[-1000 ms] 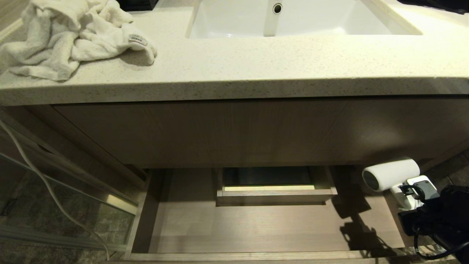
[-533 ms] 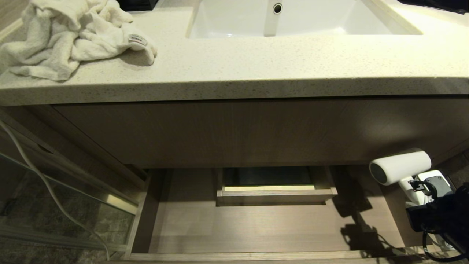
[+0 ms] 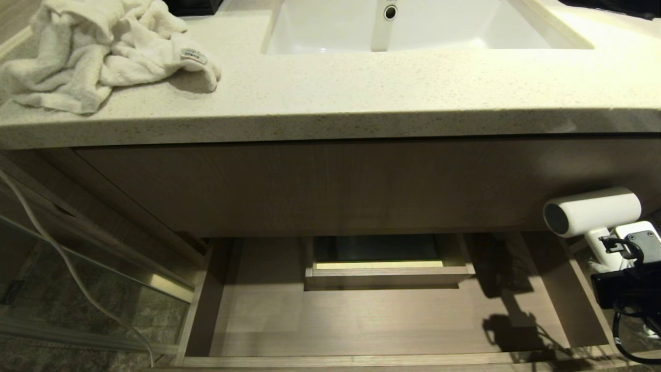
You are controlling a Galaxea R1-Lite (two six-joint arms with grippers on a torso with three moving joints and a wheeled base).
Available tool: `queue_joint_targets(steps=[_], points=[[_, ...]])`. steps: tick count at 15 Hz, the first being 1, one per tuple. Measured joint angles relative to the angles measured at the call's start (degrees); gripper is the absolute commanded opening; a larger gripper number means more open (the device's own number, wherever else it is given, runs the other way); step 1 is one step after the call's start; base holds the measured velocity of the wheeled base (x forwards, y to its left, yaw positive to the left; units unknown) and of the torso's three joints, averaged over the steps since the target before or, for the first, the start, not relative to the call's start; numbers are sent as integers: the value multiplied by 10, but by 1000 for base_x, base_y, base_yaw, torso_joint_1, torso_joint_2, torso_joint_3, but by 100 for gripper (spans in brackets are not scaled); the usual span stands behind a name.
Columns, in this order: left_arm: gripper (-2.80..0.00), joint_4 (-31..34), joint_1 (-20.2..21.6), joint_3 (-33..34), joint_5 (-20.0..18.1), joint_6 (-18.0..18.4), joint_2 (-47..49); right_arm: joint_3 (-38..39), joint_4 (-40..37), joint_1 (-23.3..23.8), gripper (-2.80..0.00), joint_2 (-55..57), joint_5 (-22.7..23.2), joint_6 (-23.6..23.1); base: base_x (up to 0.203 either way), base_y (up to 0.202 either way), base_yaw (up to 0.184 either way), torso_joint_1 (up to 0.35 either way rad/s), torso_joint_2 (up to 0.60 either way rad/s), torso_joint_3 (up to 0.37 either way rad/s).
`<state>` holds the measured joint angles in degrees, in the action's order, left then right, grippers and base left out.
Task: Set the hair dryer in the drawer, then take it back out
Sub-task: Place it on the countertop
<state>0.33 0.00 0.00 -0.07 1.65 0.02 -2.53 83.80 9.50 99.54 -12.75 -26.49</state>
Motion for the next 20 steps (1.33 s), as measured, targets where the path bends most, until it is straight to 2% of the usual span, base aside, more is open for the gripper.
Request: queue_joint_targets(steps=[5, 8, 11, 15, 20], points=[[-280, 0, 0, 0, 0, 0, 0, -2, -81, 8, -280, -56, 4, 5, 0, 0, 0, 0, 0, 0], [-280, 0, 0, 0, 0, 0, 0, -19, -166, 35, -280, -112, 23, 13, 0, 0, 0, 0, 0, 0], [-280, 0, 0, 0, 0, 0, 0, -48, -297, 64, -280, -194, 57, 19, 0, 0, 0, 0, 0, 0], [-280, 0, 0, 0, 0, 0, 0, -72, -483, 76, -280, -315, 74, 24, 0, 0, 0, 0, 0, 0], [-280, 0, 0, 0, 0, 0, 0, -121, -634, 78, -280, -437, 76, 29, 0, 0, 0, 0, 0, 0]])
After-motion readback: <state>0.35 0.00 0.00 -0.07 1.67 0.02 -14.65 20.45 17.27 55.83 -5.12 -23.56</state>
